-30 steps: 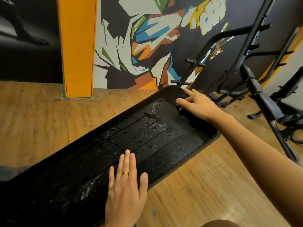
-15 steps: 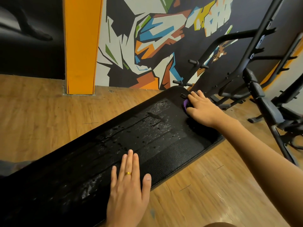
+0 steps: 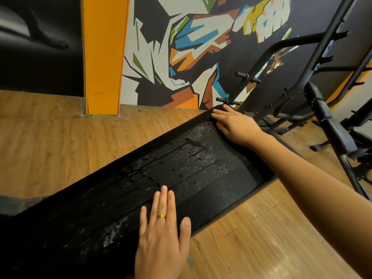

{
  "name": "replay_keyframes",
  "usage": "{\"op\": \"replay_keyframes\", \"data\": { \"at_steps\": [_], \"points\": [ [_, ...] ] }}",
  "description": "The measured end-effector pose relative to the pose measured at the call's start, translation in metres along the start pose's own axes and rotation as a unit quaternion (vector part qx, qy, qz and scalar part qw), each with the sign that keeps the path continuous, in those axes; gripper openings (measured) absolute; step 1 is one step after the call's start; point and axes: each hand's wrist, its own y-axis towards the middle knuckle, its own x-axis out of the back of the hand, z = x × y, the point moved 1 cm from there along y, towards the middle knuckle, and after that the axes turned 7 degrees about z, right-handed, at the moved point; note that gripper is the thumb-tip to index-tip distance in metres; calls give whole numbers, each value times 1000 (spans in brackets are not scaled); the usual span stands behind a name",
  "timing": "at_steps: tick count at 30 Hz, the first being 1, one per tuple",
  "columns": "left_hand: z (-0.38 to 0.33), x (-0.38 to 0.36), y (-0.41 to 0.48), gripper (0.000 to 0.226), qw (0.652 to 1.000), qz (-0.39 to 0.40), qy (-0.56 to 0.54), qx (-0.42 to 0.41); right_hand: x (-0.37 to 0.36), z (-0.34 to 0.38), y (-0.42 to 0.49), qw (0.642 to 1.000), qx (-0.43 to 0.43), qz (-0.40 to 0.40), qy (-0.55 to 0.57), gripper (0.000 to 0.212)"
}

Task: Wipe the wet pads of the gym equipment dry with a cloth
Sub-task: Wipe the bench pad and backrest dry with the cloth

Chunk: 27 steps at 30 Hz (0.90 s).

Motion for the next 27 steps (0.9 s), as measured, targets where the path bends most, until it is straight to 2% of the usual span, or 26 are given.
{"op": "replay_keyframes", "data": {
  "at_steps": [3, 7, 13, 16, 19, 23, 27],
  "points": [
    [1, -1, 0, 71, 1000, 7, 0, 3, -3, 6, 26, 1000, 11, -4, -2, 42],
    [3, -4, -2, 72, 1000, 12, 3, 7, -2, 3, 35, 999, 17, 31, 0, 45],
    [3, -1, -1, 70, 1000, 11, 1, -7, 3, -11, -26, 998, 21, 64, -2, 51],
    [4, -2, -1, 70, 1000, 4, -2, -10, -3, -13, -66, 999, 16, 32, -7, 54],
    [4, -2, -1, 71, 1000, 5, -7, -12, -10, -8, -90, 1000, -4, 16, -15, 66],
    [2, -1, -1, 70, 1000, 7, -7, -8, -11, -8, -74, 1000, 18, 15, -14, 48],
    [3, 1, -3, 70, 1000, 20, -2, -3, -7, 3, -22, 999, 23, 27, -9, 47]
  ]
}}
